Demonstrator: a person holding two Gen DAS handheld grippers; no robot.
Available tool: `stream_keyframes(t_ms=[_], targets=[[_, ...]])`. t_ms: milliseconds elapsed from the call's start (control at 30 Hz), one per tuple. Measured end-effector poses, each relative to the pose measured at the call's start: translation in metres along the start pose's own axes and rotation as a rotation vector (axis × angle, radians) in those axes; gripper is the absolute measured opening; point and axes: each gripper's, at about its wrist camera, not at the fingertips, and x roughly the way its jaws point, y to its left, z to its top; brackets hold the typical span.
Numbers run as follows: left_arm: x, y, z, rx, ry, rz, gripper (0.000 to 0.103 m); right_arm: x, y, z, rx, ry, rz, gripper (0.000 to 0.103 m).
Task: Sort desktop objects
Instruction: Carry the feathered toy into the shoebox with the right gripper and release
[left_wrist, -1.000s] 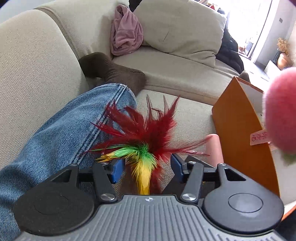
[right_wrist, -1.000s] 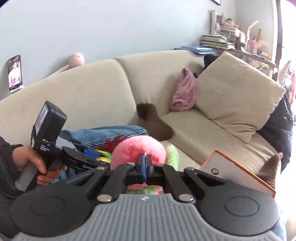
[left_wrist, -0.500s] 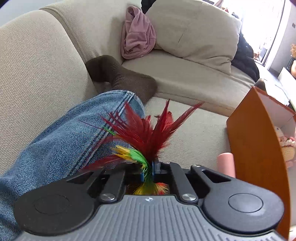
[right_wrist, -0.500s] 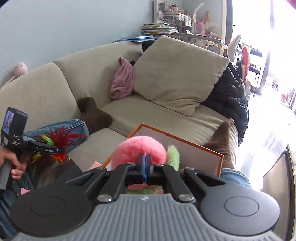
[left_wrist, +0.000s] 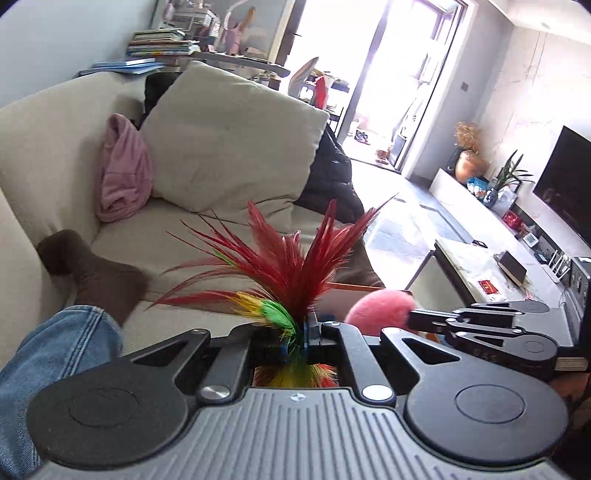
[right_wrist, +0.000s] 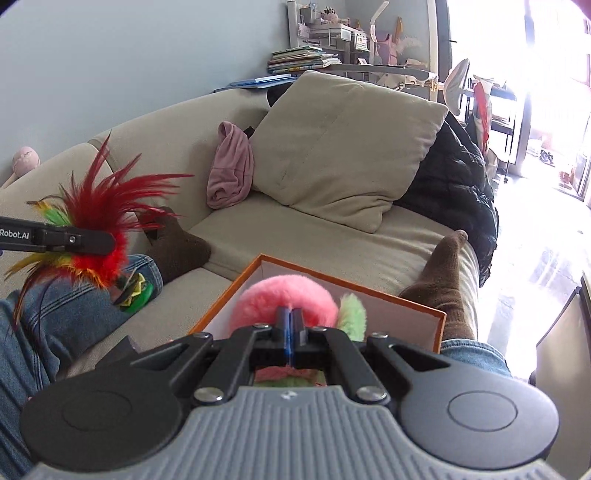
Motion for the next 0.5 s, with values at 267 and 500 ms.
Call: stream_keyframes(t_ms=[267,500], targets=[[0.043,-0.028,0.000,0.042,0.079,-0.060,0.007,0.020,-0.008,0.008,0.003,-0.002,0.039,0.000],[0.088,-0.036,0.009,0.098,0.135,-0.011,0.007,0.023,-0.016,-0.009,0.014,0.038,0.046,0.000]])
